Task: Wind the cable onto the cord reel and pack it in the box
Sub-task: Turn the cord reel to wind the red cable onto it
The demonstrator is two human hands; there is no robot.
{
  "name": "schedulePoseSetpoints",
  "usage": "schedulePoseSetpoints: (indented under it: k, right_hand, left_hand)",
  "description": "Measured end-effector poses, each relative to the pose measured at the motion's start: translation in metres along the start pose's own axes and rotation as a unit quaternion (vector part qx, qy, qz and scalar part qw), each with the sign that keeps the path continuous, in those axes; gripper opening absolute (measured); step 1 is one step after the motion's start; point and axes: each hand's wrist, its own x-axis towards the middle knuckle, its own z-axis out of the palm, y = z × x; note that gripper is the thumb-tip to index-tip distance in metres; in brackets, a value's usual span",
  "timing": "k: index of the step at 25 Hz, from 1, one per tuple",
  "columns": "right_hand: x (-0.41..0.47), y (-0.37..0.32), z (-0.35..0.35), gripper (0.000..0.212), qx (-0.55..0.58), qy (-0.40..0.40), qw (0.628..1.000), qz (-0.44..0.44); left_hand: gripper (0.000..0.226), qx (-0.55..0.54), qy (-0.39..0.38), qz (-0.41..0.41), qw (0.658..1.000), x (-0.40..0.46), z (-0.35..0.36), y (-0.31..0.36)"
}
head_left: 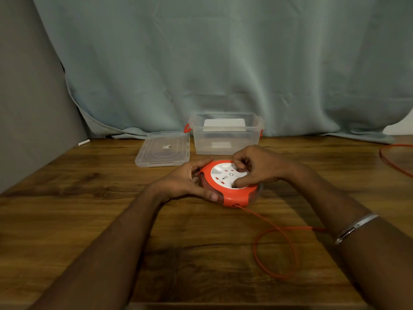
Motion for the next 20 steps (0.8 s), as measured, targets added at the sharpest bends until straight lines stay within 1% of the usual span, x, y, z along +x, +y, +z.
schedulePoseSetpoints:
  k: [2, 6, 12, 15, 17, 18, 19, 20]
  right_hand:
    - [0.0, -0.004, 0.003, 0.045, -0.026, 0.02, 0.999, 0.009]
    - [0.001, -0.009, 0.008, 0.05, -0.064, 0.058, 0.996, 0.015]
    - [0.006, -0.011, 0.018, 0.056, -0.051, 0.087, 0.994, 0.032]
    - [0.008, -0.015, 0.021, 0.058, -0.074, 0.094, 0.992, 0.036]
    - [0.007, -0.015, 0.016, 0.048, -0.074, 0.089, 0.993, 0.027]
    - [0.007, -0.012, 0.012, 0.035, -0.056, 0.087, 0.994, 0.02]
    - [0.006, -0.009, 0.008, 0.019, -0.022, 0.078, 0.997, 0.014]
    - [0.005, -0.004, 0.003, 0.015, 0.024, 0.06, 0.998, 0.006]
  left_hand:
    - [0.125, -0.006, -0.001, 0.0, 1.0, 0.0, -0.001, 0.0]
    - [0.124, -0.014, 0.0, 0.003, 1.0, 0.0, 0.001, 0.001]
    - [0.125, -0.007, 0.002, 0.007, 1.0, 0.0, 0.0, 0.001]
    - [0.127, -0.01, -0.001, 0.013, 1.0, 0.001, 0.0, -0.002]
    - [0.129, -0.018, -0.005, 0.014, 1.0, 0.002, -0.001, -0.004]
    - [0.128, -0.021, -0.006, 0.014, 1.0, 0.003, -0.001, -0.005]
    - [0.125, -0.022, -0.007, 0.015, 1.0, 0.003, -0.001, -0.005]
    - [0.122, -0.022, -0.007, 0.017, 1.0, 0.003, -0.001, -0.006]
